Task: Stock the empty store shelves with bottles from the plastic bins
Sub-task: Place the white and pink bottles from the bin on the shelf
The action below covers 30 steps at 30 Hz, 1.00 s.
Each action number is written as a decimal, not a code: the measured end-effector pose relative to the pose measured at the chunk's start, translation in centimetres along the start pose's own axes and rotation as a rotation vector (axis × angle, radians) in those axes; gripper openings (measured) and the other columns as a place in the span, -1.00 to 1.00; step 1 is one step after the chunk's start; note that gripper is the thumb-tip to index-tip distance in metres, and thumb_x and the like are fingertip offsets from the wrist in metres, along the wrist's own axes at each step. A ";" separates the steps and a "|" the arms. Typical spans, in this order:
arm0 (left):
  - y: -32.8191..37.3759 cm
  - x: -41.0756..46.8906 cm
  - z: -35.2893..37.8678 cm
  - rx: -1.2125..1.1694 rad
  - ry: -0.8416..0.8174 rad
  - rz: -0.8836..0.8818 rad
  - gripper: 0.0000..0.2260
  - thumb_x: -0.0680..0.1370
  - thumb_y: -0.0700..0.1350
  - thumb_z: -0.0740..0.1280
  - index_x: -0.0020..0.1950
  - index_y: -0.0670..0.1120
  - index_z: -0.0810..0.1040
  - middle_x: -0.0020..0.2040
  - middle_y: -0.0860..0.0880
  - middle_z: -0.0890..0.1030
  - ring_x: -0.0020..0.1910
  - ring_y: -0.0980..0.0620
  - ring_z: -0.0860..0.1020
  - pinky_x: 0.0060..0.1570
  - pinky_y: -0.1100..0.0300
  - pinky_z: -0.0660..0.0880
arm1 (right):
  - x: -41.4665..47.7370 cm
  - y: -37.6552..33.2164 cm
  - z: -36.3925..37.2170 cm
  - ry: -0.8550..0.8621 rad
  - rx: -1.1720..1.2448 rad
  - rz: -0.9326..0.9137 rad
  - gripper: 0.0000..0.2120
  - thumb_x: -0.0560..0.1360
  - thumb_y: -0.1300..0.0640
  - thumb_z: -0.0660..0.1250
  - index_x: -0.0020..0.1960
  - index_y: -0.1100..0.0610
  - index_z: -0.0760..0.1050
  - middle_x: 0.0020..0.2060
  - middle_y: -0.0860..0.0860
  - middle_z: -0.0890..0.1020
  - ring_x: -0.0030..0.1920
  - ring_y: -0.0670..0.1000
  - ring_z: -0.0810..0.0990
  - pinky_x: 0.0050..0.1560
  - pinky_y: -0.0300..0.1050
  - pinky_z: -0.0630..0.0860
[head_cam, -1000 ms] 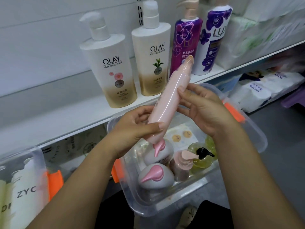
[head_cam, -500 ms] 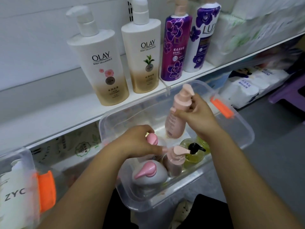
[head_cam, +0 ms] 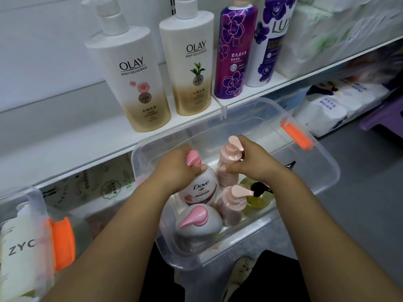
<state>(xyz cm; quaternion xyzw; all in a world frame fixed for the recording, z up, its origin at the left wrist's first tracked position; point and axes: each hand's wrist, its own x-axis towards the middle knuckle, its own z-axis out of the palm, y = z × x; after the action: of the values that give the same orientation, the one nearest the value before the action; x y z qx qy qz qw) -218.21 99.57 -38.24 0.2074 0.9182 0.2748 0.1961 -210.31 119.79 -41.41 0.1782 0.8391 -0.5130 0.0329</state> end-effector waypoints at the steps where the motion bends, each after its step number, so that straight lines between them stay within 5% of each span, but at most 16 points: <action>1: -0.1 0.1 0.1 -0.029 -0.012 0.002 -0.74 0.50 0.06 0.47 0.03 -0.04 0.50 -0.13 0.06 0.52 -0.13 0.01 0.48 -0.25 0.17 0.30 | -0.3 -0.2 -0.2 -0.013 0.001 0.021 -0.39 0.28 0.06 0.67 0.22 0.00 0.45 0.08 -0.04 0.62 0.10 0.05 0.62 0.19 0.08 0.58; 6: -1.2 0.9 -0.1 -0.165 -0.047 -0.019 -0.76 0.47 0.03 0.51 0.00 -0.04 0.54 -0.15 0.07 0.57 -0.16 0.07 0.52 -0.24 0.26 0.38 | -2.4 -1.5 -1.9 -0.116 -0.080 0.091 0.05 0.20 -0.13 0.67 0.54 -0.16 0.19 0.38 -0.11 0.40 0.35 -0.04 0.41 0.29 -0.10 0.40; 9: -1.8 1.3 -0.2 -0.178 -0.014 -0.011 -0.75 0.47 0.02 0.52 0.02 -0.06 0.57 -0.11 0.04 0.59 -0.11 0.04 0.54 -0.22 0.27 0.39 | -3.6 -2.3 -3.0 -0.080 0.008 0.073 0.17 0.05 -0.29 0.63 0.56 -0.14 0.20 0.44 -0.14 0.42 0.42 -0.11 0.38 0.46 0.01 0.33; 18: -0.4 0.3 -2.5 -0.108 0.199 -0.025 -0.73 0.53 0.06 0.43 0.05 -0.09 0.51 -0.10 0.01 0.52 -0.09 -0.03 0.46 -0.19 0.13 0.30 | -4.3 -6.3 -3.2 0.226 0.279 -0.191 -0.42 0.35 0.05 0.60 0.33 -0.02 0.53 0.24 -0.18 0.63 0.31 -0.25 0.52 0.45 -0.13 0.37; 24: 1.1 -4.3 -6.3 -0.254 0.376 0.051 -0.80 0.53 0.06 0.43 0.02 -0.01 0.54 -0.10 0.08 0.56 -0.12 0.07 0.52 -0.23 0.23 0.37 | -4.2 -9.6 -1.9 0.029 0.221 -0.249 -0.44 0.38 0.10 0.59 0.34 -0.02 0.52 0.27 -0.18 0.59 0.32 -0.29 0.48 0.33 -0.35 0.36; 27: 1.4 -6.7 -8.5 -0.449 0.407 0.043 -0.81 0.48 0.08 0.47 0.00 0.01 0.62 -0.09 0.03 0.65 -0.04 -0.02 0.62 -0.06 0.03 0.59 | -4.5 -10.8 0.5 -0.123 0.117 -0.209 -0.32 0.36 0.05 0.61 0.41 -0.07 0.43 0.33 -0.16 0.54 0.29 -0.25 0.49 0.23 -0.35 0.40; 30: 1.4 -8.7 -10.6 -0.673 0.413 0.037 -0.80 0.45 0.06 0.47 -0.02 -0.01 0.67 -0.09 -0.05 0.71 -0.02 -0.15 0.68 -0.01 -0.20 0.63 | -4.8 -11.6 2.3 -0.206 0.136 -0.176 -0.32 0.29 -0.01 0.65 0.33 -0.12 0.45 0.12 -0.14 0.67 0.10 -0.16 0.65 0.11 -0.15 0.60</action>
<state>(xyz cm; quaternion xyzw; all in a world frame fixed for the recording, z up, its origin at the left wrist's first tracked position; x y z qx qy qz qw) -215.56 91.93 -27.14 0.0886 0.7930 0.5998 0.0591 -209.98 111.75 -31.55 0.0521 0.8068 -0.5853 0.0617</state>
